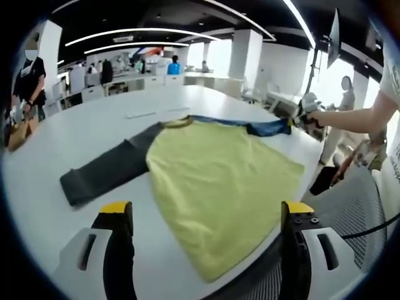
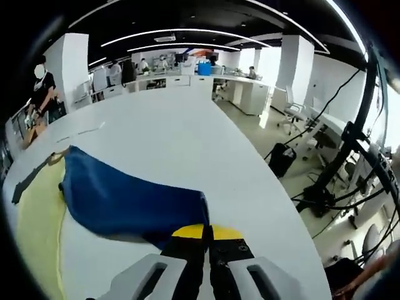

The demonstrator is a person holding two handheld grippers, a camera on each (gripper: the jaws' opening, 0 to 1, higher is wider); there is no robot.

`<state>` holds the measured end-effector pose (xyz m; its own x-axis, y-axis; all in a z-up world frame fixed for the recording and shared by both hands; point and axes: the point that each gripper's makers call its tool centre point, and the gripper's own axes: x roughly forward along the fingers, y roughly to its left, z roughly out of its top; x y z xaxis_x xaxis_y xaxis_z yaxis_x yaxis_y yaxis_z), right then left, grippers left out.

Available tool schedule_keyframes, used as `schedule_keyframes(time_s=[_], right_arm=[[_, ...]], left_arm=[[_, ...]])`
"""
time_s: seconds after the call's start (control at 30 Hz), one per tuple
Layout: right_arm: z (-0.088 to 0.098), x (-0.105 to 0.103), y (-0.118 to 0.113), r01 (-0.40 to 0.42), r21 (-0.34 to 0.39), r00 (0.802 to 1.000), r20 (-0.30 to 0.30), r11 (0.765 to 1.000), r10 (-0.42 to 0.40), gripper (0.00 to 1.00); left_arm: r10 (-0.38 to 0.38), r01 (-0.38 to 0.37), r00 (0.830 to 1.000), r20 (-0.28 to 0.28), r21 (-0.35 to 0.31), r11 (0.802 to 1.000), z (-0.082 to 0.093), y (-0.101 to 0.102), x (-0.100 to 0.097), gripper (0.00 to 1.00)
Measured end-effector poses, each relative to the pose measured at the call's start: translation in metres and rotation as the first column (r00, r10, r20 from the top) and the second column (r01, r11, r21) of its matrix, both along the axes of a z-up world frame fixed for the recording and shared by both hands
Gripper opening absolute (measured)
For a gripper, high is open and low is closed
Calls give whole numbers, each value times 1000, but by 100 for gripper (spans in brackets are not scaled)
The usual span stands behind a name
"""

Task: Fold the garment on the visible template until the final outline fits inside the template.

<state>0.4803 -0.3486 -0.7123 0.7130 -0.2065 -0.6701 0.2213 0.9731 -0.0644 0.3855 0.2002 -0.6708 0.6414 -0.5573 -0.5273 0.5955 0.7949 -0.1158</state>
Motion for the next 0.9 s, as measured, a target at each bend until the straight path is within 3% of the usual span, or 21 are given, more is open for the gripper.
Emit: schedule_keyframes(time_s=[0.37, 0.7, 0.9], right_arm=[[-7, 13, -10, -58, -34, 996, -66, 998, 56, 0], [-27, 10, -15, -81, -44, 986, -147, 996, 74, 0], [-28, 9, -16, -71, -40, 988, -142, 997, 65, 0]], left_arm=[[-13, 13, 1000, -12, 16, 1000, -2, -1, -3, 95], [-19, 19, 1000, -13, 28, 999, -1, 0, -3, 95], [-11, 12, 1000, -12, 31, 999, 0, 2, -3, 95]])
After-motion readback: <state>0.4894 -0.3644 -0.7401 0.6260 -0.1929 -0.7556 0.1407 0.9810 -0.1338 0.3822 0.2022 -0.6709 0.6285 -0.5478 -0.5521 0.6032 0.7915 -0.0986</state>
